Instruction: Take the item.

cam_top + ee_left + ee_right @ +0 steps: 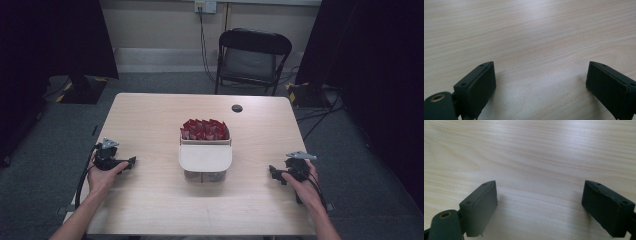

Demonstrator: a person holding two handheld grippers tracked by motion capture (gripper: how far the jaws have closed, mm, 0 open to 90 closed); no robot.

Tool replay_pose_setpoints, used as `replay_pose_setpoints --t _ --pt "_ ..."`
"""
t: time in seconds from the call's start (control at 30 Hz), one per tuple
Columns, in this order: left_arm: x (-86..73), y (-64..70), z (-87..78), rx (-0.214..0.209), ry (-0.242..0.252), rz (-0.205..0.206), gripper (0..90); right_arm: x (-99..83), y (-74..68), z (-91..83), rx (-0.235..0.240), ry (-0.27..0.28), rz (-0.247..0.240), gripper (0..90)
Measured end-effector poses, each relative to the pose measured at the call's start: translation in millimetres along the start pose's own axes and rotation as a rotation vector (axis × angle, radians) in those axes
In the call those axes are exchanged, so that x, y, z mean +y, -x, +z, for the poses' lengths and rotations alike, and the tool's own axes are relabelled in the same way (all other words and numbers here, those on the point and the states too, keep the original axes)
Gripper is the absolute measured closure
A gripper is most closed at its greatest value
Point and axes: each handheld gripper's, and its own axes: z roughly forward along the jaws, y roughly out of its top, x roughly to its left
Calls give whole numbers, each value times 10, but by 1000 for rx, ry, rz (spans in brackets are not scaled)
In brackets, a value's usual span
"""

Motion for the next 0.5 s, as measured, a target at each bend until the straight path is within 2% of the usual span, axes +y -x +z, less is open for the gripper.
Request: replay_pose_setpoints --t 0.5 --pt "1 2 -2 -13 6 5 103 0 0 0 0 0 0 125"
